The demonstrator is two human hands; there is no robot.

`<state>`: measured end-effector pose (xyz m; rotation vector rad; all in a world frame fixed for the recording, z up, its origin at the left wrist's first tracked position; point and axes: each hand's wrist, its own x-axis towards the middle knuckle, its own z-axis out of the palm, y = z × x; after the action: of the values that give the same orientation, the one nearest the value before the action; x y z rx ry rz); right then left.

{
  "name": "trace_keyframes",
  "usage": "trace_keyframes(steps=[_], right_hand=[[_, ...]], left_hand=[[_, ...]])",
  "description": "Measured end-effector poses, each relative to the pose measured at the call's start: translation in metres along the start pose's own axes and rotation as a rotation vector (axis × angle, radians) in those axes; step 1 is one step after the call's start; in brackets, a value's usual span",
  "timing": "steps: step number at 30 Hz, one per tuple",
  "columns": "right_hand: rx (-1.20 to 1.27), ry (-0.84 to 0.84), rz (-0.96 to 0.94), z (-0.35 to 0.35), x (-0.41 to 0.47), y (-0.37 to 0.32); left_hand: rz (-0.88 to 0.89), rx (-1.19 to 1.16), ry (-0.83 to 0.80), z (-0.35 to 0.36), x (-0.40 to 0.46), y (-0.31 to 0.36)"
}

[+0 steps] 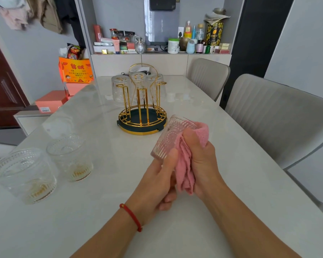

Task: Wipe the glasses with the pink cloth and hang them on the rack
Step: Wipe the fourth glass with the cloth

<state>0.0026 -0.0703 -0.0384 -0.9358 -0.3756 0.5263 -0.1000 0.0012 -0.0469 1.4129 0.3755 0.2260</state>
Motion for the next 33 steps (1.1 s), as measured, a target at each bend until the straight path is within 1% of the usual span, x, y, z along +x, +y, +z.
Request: trace_keyframes(steps=[2,4,6,7,9,11,13,14,15,16,17,19,20,22,24,25,27,29,30,31,32,33], right_hand=[[0.017,0.003,-0.003,-0.001,0.0,0.0],[0.016,0.013,-0.012,-0.004,0.0,0.0],[0.026,-0.005,0.0,-0.005,0.001,0.002],[0.038,-0.024,0.023,-0.006,0.001,0.002],[0.029,-0.058,0.097,-0.008,0.003,0.0],[-0.002,-0.075,0.199,-0.011,0.004,-0.003],[0.022,-0.095,0.257,-0.013,0.005,-0.005],[0.032,-0.096,0.263,-0.013,0.004,-0.006],[0.038,-0.084,0.25,-0.013,0.004,-0.006],[0.038,-0.059,0.218,-0.012,0.004,-0.006],[0.032,-0.034,0.173,-0.011,0.003,-0.006],[0.039,-0.001,0.092,-0.009,0.003,-0.007],[0.051,0.004,0.077,-0.008,0.003,-0.007],[0.048,-0.001,0.061,-0.008,0.003,-0.008],[0.014,-0.033,0.088,-0.009,0.003,-0.006],[-0.009,-0.059,0.123,-0.009,0.003,-0.005],[-0.06,-0.103,0.205,-0.012,0.001,-0.004],[-0.053,-0.16,0.272,-0.014,-0.001,-0.003],[-0.037,-0.181,0.294,-0.013,-0.003,-0.003],[-0.027,-0.179,0.302,-0.012,-0.004,-0.002],[-0.026,-0.16,0.296,-0.01,-0.003,-0.002],[-0.043,-0.117,0.263,-0.01,-0.002,-0.001]], left_hand=[[0.048,-0.028,0.081,-0.002,0.002,0.001],[0.071,0.038,0.142,-0.007,0.003,0.001],[0.095,0.116,0.133,-0.011,0.002,0.0],[0.074,0.101,0.099,-0.011,0.001,0.0],[-0.039,-0.062,0.02,-0.011,-0.001,-0.001],[-0.177,-0.309,-0.13,-0.012,-0.002,0.0],[-0.296,-0.486,-0.317,-0.014,-0.003,0.003],[-0.324,-0.529,-0.375,-0.015,-0.003,0.005],[-0.328,-0.528,-0.399,-0.016,-0.003,0.006],[-0.315,-0.473,-0.374,-0.015,-0.002,0.006],[-0.286,-0.37,-0.316,-0.013,-0.002,0.006],[-0.168,-0.12,-0.126,-0.009,-0.001,0.004],[-0.101,-0.047,-0.06,-0.008,0.0,0.001],[-0.038,-0.046,-0.031,-0.007,-0.001,0.0],[-0.097,-0.165,-0.072,-0.006,-0.003,0.0],[-0.14,-0.231,-0.123,-0.007,-0.004,0.001],[-0.226,-0.356,-0.264,-0.01,-0.005,0.004],[-0.292,-0.488,-0.421,-0.02,-0.004,0.006],[-0.316,-0.541,-0.469,-0.024,-0.004,0.007],[-0.325,-0.569,-0.493,-0.026,-0.004,0.009],[-0.323,-0.561,-0.476,-0.026,-0.004,0.011],[-0.311,-0.511,-0.415,-0.024,-0.004,0.013]])
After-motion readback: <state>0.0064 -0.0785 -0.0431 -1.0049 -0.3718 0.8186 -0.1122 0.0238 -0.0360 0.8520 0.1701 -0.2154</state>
